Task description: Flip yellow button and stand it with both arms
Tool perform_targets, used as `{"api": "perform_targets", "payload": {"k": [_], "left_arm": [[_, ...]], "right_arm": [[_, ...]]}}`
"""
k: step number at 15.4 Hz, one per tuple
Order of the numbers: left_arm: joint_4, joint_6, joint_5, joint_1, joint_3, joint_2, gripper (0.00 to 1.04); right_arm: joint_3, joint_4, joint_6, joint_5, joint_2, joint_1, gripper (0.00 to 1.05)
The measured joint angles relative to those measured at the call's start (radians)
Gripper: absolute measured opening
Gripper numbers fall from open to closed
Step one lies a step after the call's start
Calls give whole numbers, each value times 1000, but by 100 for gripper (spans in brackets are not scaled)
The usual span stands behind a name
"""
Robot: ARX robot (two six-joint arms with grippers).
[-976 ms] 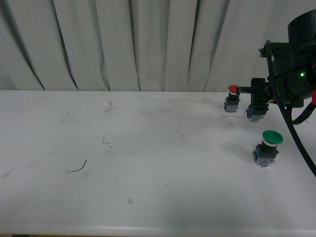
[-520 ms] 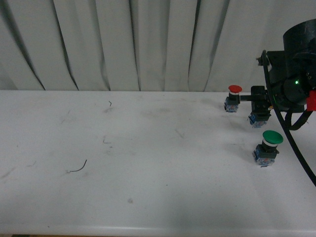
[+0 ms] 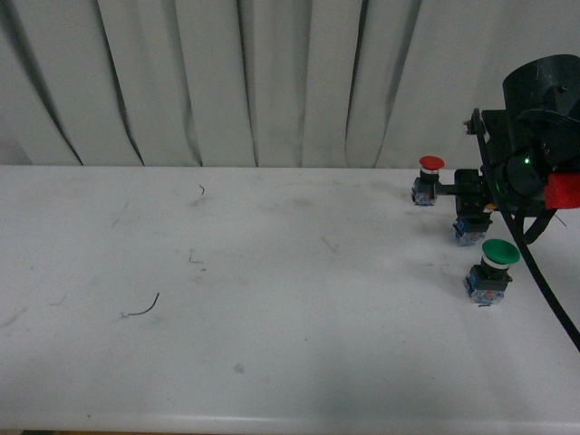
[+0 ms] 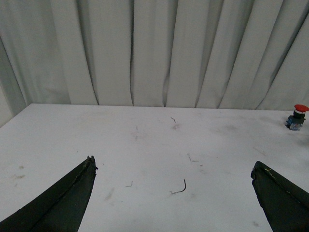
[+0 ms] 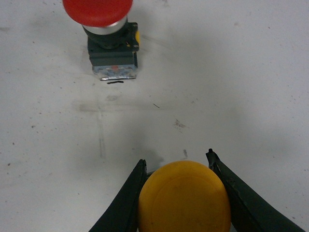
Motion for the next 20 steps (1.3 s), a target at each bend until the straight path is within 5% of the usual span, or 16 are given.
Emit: {"api": "perform_targets", "payload": {"k": [20], "left_arm": [[0,0,0,0,0,0,98]], "right_arm": [[89,-90,-8,56,41,49,35]]}}
